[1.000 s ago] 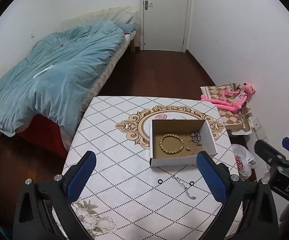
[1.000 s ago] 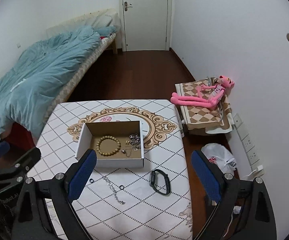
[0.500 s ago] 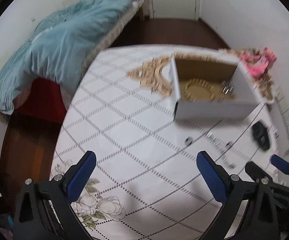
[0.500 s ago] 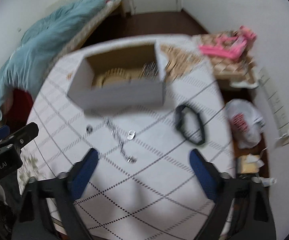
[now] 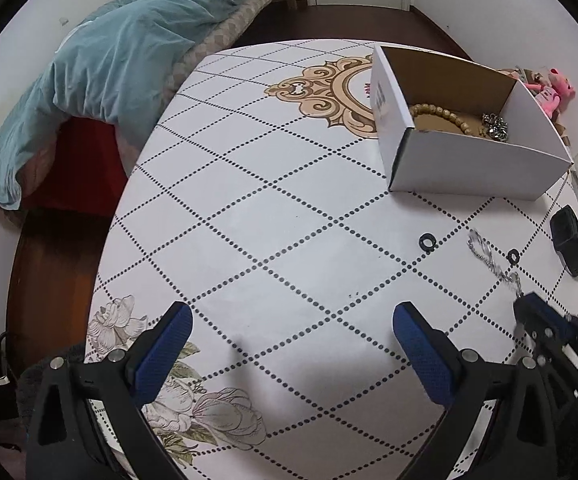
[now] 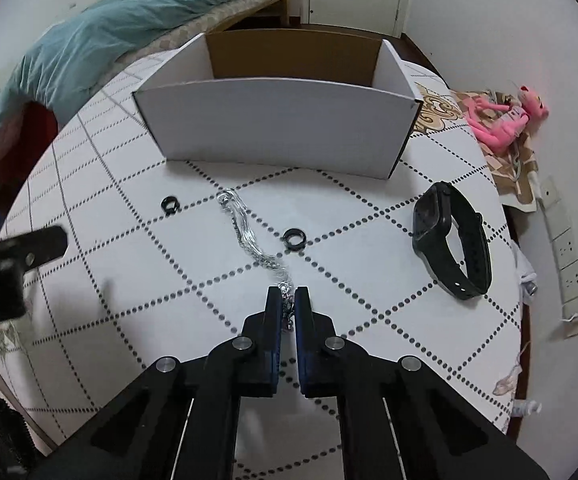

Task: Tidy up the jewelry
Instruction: 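Reach the right gripper to the thin silver chain bracelet and grasp it, then grasp a small black ring with the left gripper while the right gripper holds the chain, then lower the black ring into the box with left while right releases the chain inside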

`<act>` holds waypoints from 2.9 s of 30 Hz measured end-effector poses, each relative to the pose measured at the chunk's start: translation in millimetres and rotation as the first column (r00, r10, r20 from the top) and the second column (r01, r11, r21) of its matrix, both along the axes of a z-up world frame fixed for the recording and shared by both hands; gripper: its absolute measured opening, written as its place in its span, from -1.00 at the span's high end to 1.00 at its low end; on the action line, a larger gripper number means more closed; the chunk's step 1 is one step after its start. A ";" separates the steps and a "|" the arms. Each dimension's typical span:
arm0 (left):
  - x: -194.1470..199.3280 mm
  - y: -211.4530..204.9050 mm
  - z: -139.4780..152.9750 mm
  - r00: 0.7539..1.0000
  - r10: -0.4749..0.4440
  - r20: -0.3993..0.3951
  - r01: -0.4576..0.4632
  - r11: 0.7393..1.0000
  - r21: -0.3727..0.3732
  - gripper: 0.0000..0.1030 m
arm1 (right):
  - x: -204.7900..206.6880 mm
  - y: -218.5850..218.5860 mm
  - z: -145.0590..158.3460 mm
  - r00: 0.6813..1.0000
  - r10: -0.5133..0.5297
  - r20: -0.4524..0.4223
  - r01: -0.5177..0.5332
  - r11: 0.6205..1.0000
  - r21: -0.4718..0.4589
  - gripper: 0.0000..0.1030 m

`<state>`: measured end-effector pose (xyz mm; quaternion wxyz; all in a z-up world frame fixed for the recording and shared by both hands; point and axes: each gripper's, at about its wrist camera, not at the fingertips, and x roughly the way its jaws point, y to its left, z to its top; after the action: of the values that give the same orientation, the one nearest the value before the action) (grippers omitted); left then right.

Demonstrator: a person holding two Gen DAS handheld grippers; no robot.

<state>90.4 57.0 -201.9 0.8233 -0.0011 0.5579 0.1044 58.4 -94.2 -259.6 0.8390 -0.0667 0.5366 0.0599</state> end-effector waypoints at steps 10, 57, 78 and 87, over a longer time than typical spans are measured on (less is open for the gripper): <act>28.4 -23.2 -15.6 0.998 -0.059 -0.008 0.058 0.996 -0.075 -0.98 | -4.3 -57.4 32.5 0.983 -0.182 0.009 0.179 0.975 0.131 0.99; 63.7 -37.0 116.6 0.929 -0.178 0.325 0.245 0.954 -0.176 0.81 | 78.9 -53.1 207.6 0.966 -0.115 0.231 0.041 0.952 0.304 0.99; 166.7 -21.8 66.1 0.976 -0.174 0.131 0.211 0.906 -0.367 0.81 | 195.7 -42.4 116.7 0.997 -0.054 -0.050 0.066 0.955 0.289 0.99; 183.6 -16.8 59.9 0.986 -0.148 0.079 0.167 0.881 -0.443 0.78 | 238.8 -39.9 100.5 0.983 -0.032 -0.181 0.092 0.938 0.335 0.98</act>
<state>274.0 40.2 -142.0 0.8184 -0.1474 0.5474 -0.0940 297.2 -134.1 -159.1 0.7896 0.1023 0.5906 0.1313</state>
